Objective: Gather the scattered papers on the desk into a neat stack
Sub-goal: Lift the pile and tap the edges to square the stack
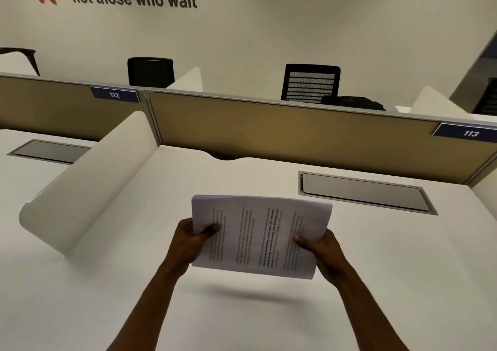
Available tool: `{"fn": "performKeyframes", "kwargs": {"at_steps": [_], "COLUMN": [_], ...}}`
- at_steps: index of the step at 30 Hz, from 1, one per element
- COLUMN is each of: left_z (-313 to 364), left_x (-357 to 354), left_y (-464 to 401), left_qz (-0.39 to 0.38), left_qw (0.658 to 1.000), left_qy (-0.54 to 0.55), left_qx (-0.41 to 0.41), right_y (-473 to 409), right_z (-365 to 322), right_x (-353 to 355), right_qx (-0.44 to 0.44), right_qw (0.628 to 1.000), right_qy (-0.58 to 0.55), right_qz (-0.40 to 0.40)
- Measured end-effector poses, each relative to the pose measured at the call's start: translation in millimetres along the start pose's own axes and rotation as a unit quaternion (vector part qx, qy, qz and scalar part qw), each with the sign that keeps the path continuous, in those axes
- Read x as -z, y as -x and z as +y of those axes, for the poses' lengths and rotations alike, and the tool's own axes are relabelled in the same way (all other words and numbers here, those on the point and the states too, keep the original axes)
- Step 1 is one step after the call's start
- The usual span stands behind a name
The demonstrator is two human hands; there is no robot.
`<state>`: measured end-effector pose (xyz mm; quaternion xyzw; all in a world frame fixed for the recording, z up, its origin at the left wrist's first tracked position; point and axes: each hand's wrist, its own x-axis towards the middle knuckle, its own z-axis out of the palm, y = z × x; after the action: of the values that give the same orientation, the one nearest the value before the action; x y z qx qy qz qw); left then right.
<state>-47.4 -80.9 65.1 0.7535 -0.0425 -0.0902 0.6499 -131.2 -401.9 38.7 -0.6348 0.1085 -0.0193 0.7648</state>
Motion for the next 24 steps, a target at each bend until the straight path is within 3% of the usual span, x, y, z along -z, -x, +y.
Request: {"fn": "performKeyframes", "kwargs": {"at_steps": [10,24], "left_z": [-59.4,-67.4], "left_x": [-6.6,-7.2], "left_y": [2.6,-0.3], "left_qz": [0.009,0.03], "left_qw": [0.998,0.997], "left_qy": [-0.019,-0.039], "left_qx": [0.064,0.056], "right_y": [8.3,4.8], "right_z": [45.2,55.4], "right_x": [-6.4,-5.2], "right_qx": [-0.025,-0.023], "right_qw": [0.995,0.993], "right_qy": [0.064,0.068], "right_qz": [0.078,0.09]}}
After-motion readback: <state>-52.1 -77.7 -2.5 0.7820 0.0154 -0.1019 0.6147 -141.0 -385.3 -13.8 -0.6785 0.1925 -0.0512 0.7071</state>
